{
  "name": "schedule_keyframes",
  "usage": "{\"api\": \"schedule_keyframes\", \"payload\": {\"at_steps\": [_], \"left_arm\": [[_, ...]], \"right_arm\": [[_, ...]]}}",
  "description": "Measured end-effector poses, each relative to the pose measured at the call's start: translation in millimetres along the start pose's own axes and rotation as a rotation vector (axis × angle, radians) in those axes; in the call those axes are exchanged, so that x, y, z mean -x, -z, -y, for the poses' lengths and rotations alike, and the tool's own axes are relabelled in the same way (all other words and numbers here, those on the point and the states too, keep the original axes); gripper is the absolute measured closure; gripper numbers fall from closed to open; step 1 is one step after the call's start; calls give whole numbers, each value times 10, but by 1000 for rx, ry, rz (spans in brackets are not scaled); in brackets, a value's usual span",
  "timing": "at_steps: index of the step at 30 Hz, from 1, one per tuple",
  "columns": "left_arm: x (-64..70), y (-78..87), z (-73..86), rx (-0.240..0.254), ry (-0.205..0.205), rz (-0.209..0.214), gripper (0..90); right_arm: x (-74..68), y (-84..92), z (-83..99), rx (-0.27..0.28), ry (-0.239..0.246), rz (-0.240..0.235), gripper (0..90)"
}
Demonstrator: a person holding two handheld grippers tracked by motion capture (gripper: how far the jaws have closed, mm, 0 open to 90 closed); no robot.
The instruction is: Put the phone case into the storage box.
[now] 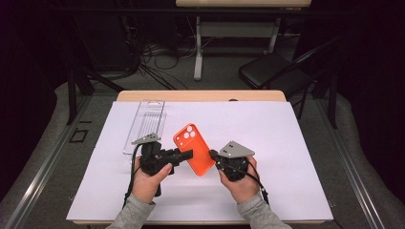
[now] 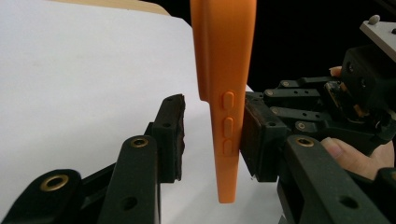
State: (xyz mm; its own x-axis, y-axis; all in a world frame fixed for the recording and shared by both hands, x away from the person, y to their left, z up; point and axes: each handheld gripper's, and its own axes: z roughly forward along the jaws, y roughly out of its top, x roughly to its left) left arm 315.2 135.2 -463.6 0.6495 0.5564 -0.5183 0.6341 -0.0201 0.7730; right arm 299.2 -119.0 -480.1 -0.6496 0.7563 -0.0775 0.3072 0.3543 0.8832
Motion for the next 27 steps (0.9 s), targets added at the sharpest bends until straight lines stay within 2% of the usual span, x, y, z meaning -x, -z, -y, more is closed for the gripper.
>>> {"api": "schedule_keyframes", "payload": {"at_steps": [9, 15, 27], "left_arm": [[-4, 3, 9, 1, -4, -23, 659], [-8, 4, 13, 6, 1, -18, 697], [-25, 6, 14, -7, 45, -3, 716]], "right_arm": [[-14, -13, 7, -6, 3, -6, 894], [-24, -21, 11, -7, 5, -9, 894], [-41, -30, 16, -8, 7, -13, 894]]}}
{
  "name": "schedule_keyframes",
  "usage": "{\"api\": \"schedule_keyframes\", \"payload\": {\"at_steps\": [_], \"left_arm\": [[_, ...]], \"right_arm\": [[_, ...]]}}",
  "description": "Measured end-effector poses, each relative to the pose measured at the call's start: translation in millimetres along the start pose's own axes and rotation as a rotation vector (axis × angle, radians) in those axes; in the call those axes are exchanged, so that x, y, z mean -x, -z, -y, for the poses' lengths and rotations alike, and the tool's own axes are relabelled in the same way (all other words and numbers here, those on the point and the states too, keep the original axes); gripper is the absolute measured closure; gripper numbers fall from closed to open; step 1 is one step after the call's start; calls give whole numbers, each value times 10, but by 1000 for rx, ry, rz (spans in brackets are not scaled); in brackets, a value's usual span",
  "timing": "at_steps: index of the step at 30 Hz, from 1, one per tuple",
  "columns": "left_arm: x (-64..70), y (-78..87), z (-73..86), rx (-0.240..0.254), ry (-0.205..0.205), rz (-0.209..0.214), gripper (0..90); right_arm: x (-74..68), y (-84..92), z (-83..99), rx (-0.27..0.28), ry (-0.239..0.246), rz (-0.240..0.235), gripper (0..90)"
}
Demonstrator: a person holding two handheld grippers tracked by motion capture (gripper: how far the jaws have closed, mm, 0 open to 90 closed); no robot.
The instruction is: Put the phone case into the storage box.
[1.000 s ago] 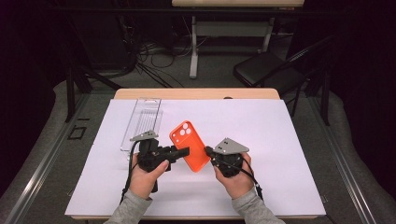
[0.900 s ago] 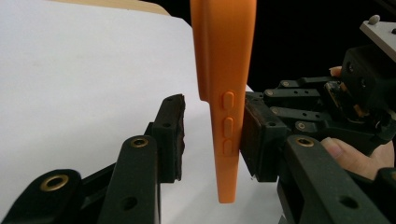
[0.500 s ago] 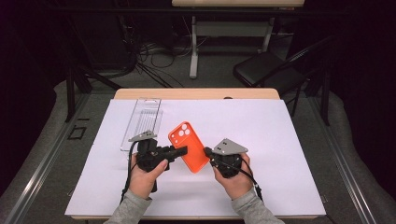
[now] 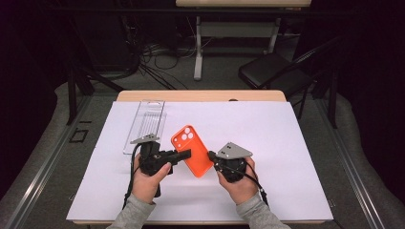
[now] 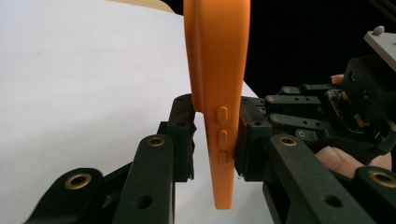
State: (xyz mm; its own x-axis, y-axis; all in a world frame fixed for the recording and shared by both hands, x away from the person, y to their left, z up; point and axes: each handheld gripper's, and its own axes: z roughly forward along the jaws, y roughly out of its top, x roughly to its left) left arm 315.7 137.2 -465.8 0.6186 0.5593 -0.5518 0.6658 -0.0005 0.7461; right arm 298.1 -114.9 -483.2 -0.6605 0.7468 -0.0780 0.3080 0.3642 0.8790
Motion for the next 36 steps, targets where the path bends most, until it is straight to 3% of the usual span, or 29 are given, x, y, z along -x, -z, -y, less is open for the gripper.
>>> {"api": "schedule_keyframes", "payload": {"at_steps": [5, 30, 36], "left_arm": [[0, -5, 3, -8, 30, 9, 737], [-17, 10, 15, -5, 92, 20, 788], [-17, 12, 28, 6, 128, 28, 791]], "right_arm": [[-10, -4, 2, -4, 3, -3, 894], [-26, -15, 8, -3, 4, -12, 893], [-28, -15, 8, -2, 4, -13, 893]]}}
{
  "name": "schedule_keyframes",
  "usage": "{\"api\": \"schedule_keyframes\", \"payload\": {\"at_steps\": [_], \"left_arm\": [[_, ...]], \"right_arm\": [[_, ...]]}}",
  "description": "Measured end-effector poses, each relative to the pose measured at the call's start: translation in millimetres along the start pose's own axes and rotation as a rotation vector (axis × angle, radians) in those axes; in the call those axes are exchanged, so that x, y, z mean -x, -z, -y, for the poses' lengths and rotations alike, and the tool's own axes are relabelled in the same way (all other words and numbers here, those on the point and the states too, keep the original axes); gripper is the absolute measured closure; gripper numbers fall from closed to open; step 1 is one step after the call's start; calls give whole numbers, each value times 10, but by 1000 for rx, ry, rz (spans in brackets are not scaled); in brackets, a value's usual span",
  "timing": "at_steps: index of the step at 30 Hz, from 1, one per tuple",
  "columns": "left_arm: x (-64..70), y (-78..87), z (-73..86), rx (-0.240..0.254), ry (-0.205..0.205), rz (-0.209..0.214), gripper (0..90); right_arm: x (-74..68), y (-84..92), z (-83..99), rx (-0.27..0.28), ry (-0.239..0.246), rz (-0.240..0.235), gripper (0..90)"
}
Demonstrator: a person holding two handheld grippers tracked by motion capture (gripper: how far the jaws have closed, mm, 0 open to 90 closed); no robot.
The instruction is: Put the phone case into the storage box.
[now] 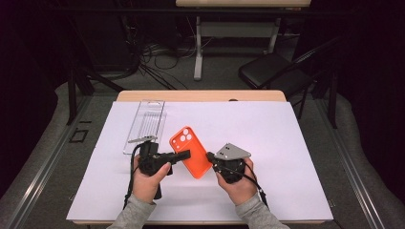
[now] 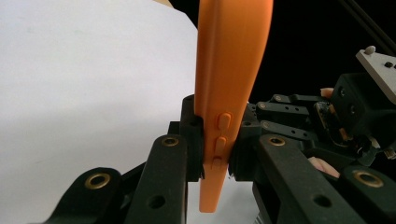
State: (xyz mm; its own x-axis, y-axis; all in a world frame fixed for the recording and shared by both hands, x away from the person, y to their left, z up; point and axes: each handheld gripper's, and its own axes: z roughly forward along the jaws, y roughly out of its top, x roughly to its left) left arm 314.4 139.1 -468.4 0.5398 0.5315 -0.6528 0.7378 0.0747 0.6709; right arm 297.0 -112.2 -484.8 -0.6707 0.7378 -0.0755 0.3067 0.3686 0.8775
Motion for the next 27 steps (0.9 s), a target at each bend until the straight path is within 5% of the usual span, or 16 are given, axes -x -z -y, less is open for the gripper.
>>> {"api": "schedule_keyframes", "payload": {"at_steps": [27], "left_arm": [[-10, 3, 12, 7, 29, -14, 804]], "right_arm": [[-8, -17, 11, -5, -3, -7, 890]]}}
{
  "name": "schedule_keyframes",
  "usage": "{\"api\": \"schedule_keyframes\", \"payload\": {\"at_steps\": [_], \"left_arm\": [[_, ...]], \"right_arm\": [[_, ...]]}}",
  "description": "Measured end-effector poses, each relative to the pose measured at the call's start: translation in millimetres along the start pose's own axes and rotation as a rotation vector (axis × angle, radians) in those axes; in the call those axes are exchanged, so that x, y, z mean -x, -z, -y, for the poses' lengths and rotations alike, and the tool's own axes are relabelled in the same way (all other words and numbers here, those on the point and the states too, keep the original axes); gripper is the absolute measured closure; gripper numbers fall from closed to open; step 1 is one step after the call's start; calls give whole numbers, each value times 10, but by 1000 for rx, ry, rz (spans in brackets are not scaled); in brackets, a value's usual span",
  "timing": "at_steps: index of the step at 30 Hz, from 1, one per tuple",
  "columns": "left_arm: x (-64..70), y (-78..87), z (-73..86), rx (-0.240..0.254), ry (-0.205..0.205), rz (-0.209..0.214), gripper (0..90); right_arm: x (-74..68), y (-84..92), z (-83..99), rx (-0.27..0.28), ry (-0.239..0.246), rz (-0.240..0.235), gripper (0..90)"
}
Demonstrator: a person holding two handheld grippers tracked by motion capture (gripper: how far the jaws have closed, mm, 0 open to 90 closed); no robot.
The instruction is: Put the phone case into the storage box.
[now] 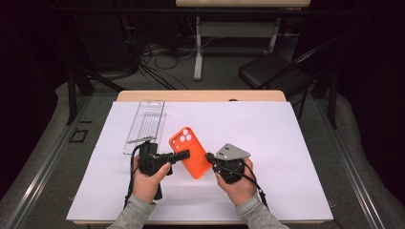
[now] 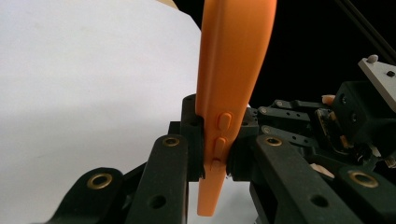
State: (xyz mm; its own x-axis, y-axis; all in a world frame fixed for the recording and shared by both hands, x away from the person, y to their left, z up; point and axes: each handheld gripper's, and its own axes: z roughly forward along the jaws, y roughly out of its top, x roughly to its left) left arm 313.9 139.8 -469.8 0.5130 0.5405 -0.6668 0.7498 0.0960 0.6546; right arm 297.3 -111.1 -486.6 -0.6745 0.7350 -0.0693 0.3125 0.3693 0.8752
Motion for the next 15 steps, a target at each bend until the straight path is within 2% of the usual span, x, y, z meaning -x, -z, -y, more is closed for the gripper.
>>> {"api": "schedule_keyframes", "payload": {"at_steps": [15], "left_arm": [[-17, 9, -1, -3, 13, 3, 809]], "right_arm": [[0, -6, 4, -5, -8, -13, 885]]}}
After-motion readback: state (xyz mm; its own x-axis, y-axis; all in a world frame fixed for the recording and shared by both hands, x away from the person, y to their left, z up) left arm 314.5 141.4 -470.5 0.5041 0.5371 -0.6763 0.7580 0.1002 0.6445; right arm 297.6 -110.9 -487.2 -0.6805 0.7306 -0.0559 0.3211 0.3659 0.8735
